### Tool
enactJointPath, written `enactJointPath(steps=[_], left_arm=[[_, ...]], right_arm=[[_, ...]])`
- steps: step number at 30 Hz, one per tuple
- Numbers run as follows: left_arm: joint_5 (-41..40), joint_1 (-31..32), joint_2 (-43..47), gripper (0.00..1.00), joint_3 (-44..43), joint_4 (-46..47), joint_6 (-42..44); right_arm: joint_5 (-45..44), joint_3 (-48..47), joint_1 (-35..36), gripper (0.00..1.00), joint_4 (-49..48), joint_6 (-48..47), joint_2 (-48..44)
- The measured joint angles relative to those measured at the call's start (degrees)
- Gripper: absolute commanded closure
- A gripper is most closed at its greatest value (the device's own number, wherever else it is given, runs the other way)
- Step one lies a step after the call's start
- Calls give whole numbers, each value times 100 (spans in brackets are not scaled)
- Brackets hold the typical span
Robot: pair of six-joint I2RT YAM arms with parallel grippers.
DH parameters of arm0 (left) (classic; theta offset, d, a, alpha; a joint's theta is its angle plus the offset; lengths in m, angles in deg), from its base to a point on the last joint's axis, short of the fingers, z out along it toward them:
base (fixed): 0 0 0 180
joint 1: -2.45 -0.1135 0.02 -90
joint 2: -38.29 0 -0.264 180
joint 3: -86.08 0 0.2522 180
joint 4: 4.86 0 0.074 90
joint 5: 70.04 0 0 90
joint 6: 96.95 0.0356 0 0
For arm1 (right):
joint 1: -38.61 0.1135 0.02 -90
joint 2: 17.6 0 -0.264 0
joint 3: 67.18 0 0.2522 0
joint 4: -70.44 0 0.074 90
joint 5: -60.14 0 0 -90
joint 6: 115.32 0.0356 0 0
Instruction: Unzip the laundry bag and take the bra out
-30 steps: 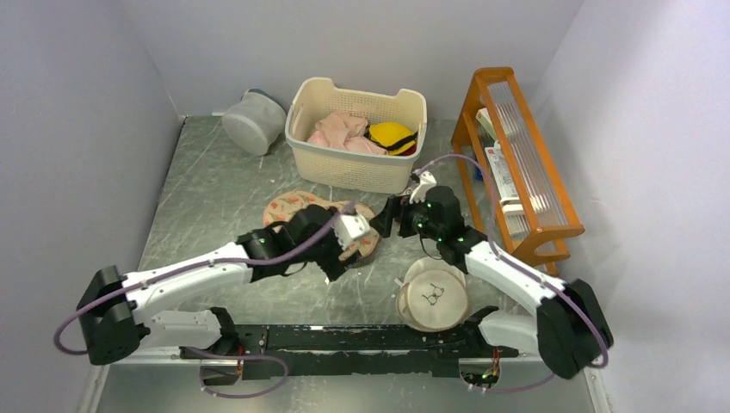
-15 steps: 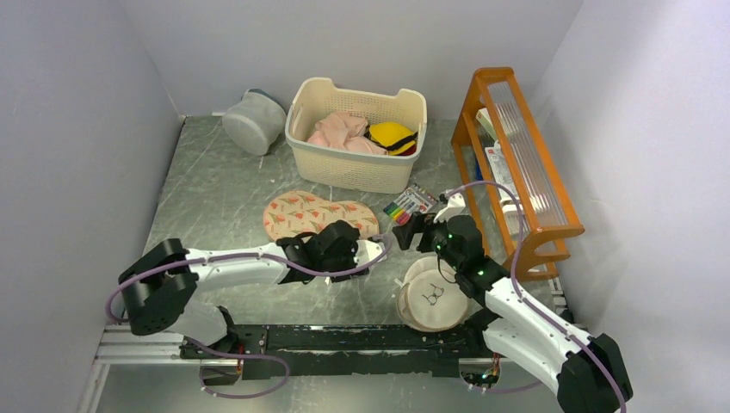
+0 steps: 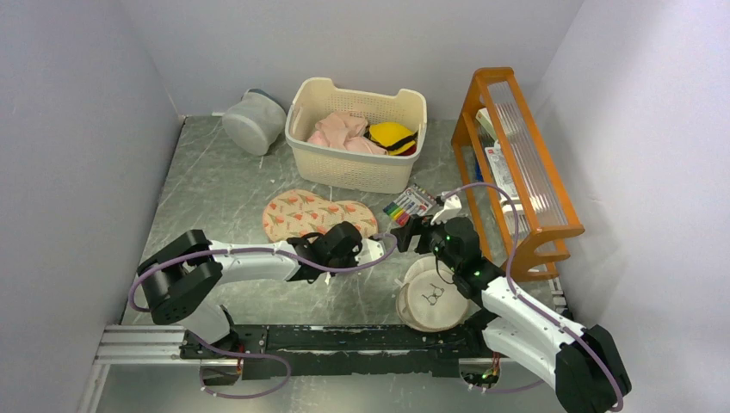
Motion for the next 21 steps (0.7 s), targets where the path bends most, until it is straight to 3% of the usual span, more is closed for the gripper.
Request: enactJointPath(steps=[2, 4, 8, 16, 21], left_arm=[[-7, -46, 0, 93, -20, -7, -44], [-2, -103, 4, 93, -66, -24, -92], [28, -260, 55, 93, -149, -50, -225], [153, -415, 415, 93, -175, -170, -437], [177, -424, 603, 93, -188, -243, -505]], right_arm=[[50, 52, 0, 15, -52, -42, 0], [195, 63, 0, 18, -63, -114, 11], [614, 92, -2, 39, -326, -227, 162], [1884, 334, 44, 41, -1515, 13, 1189], [2124, 267, 678, 48, -2249, 214, 2144]])
